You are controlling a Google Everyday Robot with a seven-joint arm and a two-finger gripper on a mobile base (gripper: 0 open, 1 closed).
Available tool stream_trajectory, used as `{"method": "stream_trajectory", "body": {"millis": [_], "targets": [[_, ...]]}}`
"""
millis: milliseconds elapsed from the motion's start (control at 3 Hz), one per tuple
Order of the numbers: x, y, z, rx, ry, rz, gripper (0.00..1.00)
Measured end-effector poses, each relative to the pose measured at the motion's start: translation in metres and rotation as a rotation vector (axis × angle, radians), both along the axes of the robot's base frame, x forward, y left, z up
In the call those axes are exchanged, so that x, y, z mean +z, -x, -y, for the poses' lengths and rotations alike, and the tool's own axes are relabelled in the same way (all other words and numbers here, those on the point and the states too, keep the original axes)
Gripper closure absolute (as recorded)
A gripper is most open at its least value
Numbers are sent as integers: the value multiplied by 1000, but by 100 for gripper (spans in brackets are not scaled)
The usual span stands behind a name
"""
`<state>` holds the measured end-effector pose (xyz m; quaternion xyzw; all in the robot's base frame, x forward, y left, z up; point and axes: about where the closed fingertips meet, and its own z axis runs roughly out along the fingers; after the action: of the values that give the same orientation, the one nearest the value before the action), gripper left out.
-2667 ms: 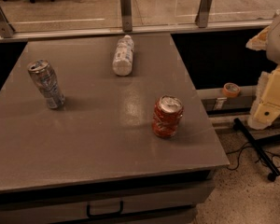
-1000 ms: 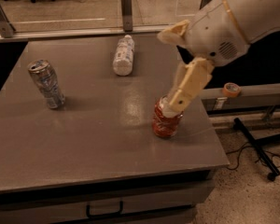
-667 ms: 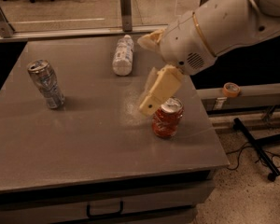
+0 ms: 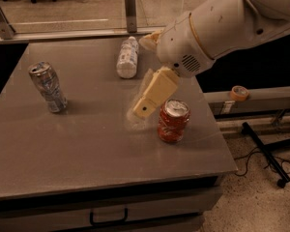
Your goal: Knock redbull can over
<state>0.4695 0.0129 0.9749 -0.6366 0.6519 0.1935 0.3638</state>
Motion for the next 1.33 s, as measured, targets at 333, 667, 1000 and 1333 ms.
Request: {"method": "stream_trajectory", "body": {"millis": [333,667,1000,1333], "targets": [[-22,10,-33,-45,-27,-81,0],[-44,-2,-81,-97,-103,-113,0],[-55,-27,-136,-91,-180,-105,0],[-68,-51,-183,-36,-229,-103,0]]}}
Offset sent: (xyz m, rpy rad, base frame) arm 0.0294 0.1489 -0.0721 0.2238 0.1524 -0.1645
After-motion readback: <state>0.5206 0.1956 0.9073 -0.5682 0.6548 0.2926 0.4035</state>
